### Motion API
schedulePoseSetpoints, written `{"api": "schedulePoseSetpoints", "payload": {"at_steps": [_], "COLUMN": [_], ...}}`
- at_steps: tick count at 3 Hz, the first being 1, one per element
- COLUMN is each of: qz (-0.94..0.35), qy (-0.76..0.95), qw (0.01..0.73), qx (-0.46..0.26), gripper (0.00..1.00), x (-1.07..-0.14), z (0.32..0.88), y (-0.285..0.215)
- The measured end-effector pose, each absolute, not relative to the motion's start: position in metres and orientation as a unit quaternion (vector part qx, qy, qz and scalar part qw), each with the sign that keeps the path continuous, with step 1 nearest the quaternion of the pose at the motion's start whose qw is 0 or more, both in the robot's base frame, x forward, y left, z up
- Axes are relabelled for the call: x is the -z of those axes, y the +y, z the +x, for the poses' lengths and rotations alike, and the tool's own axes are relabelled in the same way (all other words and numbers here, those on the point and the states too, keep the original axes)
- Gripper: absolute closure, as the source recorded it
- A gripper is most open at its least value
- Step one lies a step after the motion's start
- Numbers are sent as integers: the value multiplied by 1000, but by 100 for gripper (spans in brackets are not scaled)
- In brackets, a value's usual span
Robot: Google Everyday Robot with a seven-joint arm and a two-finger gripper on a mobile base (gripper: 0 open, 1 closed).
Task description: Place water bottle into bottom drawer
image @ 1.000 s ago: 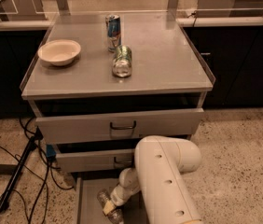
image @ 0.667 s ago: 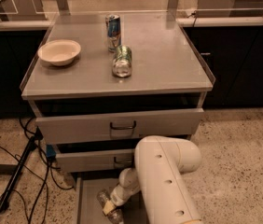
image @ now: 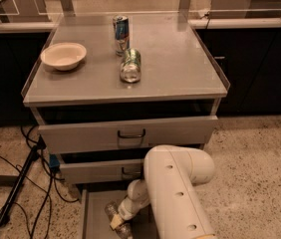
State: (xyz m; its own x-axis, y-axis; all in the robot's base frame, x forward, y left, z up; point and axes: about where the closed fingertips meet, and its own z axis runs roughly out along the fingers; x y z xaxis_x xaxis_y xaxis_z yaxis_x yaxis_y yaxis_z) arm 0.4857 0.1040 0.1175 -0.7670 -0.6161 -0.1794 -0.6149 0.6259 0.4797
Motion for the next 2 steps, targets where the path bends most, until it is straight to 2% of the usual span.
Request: {"api": "schedulePoseSetpoints", "payload": {"at_steps": [1,2], "qz": [341,341], "qy": [-902,-902], "qw": [1,1], "qx": [266,266], "gripper": [3,0], "x": [-117,-117], "z": [486,486], "y": [104,104]}}
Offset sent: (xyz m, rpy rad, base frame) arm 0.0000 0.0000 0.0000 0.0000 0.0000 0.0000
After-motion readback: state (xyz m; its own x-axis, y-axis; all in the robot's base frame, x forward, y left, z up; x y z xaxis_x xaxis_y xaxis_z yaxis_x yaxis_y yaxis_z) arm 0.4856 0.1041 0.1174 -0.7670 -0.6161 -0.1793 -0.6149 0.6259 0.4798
